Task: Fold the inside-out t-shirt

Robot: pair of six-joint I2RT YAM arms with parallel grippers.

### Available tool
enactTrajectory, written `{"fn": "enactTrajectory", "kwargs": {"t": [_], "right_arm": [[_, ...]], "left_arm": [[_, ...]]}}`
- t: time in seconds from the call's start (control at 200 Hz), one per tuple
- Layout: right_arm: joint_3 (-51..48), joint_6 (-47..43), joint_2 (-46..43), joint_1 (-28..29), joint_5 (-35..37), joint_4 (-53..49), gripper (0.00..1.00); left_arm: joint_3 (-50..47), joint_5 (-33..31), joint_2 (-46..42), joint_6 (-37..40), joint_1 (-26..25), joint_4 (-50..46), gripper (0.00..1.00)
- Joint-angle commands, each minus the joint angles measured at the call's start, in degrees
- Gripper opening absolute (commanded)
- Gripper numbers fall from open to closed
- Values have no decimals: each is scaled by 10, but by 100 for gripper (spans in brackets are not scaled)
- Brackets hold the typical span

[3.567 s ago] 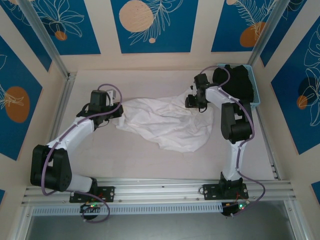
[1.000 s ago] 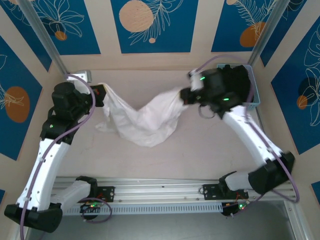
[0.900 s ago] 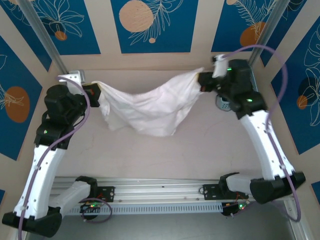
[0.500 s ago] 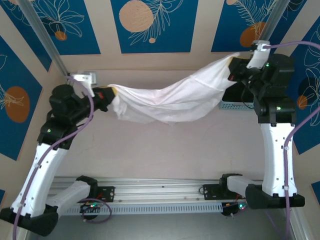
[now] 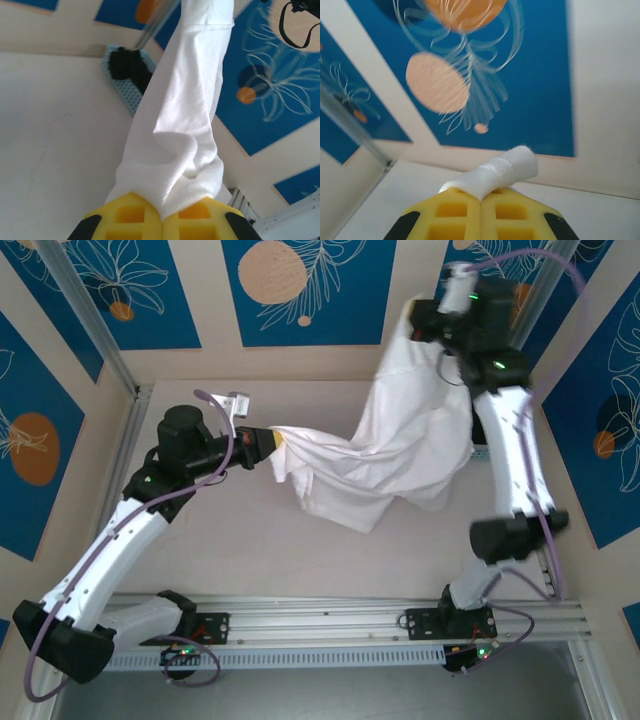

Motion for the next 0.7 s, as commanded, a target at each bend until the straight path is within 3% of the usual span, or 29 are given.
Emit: {"fn": "enactTrajectory", "kwargs": {"t": [0.0,0.13,0.22,0.29,0.355,0.415,0.695], "right_arm": [[130,-21,173,63,-60,-75,13],[392,-41,386,94,-70,-237,41],[394,-55,400,96,-70,-286,54],[267,-75,344,108,-41,-274,58],[58,-88,240,124,-7,-182,58],[-114,-75,149,126,-25,-104,59],[-552,16,-70,178,-18,-23,59]], "left_arm": [[-75,-25,20,-67,65,53,0],[-149,-50,48,-84,115,76,0],[-182,-65,59,-69,128,75,0],[-209,-79,57,-64,133,85,0],[-230,-90,53,-59,138,91,0],[-247,-98,51,-55,142,93,0],[-289,-141,34,-22,165,66,0]]}}
